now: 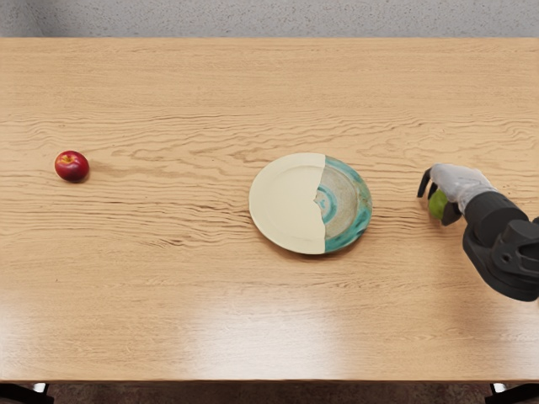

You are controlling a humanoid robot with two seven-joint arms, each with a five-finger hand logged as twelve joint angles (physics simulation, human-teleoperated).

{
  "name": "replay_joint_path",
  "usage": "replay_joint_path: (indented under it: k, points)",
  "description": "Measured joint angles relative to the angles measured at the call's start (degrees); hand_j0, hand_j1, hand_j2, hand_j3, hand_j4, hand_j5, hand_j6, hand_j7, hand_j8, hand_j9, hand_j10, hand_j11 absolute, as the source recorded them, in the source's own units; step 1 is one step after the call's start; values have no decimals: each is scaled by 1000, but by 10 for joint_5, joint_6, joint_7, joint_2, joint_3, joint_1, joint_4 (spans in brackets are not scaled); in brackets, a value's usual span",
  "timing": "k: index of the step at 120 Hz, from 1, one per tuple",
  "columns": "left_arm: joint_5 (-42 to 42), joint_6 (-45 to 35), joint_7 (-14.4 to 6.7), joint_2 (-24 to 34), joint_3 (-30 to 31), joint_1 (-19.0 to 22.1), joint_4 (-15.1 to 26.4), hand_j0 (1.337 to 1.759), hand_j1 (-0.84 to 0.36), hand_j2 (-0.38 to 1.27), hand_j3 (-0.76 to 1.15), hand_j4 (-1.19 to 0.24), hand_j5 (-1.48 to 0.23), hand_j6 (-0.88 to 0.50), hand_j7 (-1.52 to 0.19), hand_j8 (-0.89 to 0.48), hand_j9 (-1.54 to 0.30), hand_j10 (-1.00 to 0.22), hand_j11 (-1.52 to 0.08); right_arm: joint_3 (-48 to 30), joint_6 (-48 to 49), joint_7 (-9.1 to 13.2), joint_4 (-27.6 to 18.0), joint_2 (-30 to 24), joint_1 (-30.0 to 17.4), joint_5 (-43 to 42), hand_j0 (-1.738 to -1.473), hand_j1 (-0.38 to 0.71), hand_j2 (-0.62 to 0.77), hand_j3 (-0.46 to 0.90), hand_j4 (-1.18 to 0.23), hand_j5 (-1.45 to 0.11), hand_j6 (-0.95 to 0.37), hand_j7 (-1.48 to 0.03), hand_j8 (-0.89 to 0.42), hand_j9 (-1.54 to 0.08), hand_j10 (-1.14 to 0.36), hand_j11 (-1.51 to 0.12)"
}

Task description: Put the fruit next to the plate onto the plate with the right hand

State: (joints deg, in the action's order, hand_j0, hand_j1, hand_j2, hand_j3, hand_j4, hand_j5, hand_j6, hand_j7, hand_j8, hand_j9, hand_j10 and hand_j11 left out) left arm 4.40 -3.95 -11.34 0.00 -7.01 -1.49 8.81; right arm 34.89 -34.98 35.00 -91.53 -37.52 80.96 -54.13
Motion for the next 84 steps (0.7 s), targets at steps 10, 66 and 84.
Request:
replay_joint_path:
  k: [10,66,84]
  points:
    - [0,0,0,0,0,-1,0,1658,349,0,0,0,0,-1,0,-1,0,0,0,0,0,0,-10,-2,23,10,-1656,237,157,0,-596,-788,-567,-780,-461,-791,-598,-790]
    - [0,0,0,0,0,1,-2,1658,349,0,0,0,0,-1,0,-1,0,0,0,-3,0,0,-65,30,185,124,-1658,246,185,0,-593,-822,-564,-795,-455,-814,-589,-812]
    - [0,0,0,0,0,1,-3,1658,349,0,0,0,0,-1,0,-1,0,0,0,-3,1,0,-67,77,226,170,-1658,249,207,1,-600,-846,-559,-812,-446,-836,-583,-830]
